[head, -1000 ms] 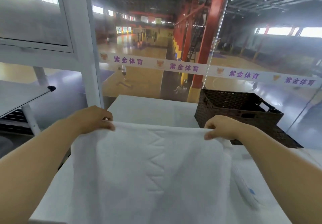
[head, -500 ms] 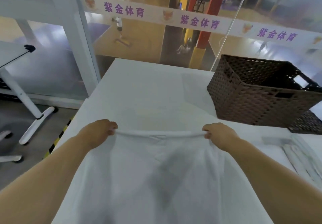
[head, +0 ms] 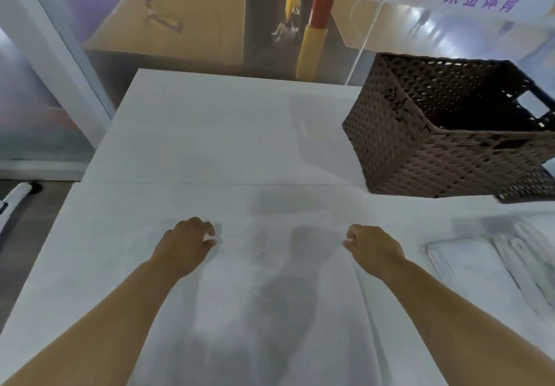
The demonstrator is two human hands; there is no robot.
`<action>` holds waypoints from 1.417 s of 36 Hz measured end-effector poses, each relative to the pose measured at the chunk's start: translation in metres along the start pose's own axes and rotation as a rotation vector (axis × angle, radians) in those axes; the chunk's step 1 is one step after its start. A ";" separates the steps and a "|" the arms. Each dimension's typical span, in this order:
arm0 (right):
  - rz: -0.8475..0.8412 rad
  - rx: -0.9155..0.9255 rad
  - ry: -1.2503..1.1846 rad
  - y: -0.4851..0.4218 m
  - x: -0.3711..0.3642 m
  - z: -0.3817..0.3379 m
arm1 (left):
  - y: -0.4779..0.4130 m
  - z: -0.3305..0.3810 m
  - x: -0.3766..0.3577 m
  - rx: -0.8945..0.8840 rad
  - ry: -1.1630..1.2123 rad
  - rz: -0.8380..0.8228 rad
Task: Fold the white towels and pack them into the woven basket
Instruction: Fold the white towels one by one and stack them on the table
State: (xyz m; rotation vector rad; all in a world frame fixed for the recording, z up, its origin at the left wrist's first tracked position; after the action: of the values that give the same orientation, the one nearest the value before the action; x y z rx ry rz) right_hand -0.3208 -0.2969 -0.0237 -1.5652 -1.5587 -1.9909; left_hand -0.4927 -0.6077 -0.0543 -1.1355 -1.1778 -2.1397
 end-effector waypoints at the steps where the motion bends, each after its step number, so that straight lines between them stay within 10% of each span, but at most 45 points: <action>1: -0.028 -0.023 -0.001 -0.001 -0.007 0.007 | -0.004 0.010 -0.009 -0.020 0.017 -0.020; 33: -0.065 -0.283 -0.922 -0.117 -0.034 0.051 | -0.083 0.123 -0.088 -0.076 0.025 -0.077; 44: 0.007 -0.142 -0.948 -0.127 0.002 0.053 | -0.086 0.121 -0.090 -0.087 0.054 -0.061; 51: -0.270 0.050 -1.114 -0.125 -0.016 0.050 | -0.085 0.121 -0.089 -0.082 0.064 -0.060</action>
State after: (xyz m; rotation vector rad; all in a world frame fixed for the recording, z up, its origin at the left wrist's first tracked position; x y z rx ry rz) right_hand -0.3656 -0.2100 -0.1175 -2.7897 -2.1809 -1.0878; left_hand -0.4479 -0.4603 -0.1321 -1.0704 -1.1185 -2.2709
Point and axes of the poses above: each hand's wrist, its own y-axis away from the middle knuckle, its own x-axis out of the back of the hand, z = x × y, the point moved 10 cm from there along -y, towards the middle knuckle, and after that the axes turned 12 degrees about -z, right-handed, at the moved point
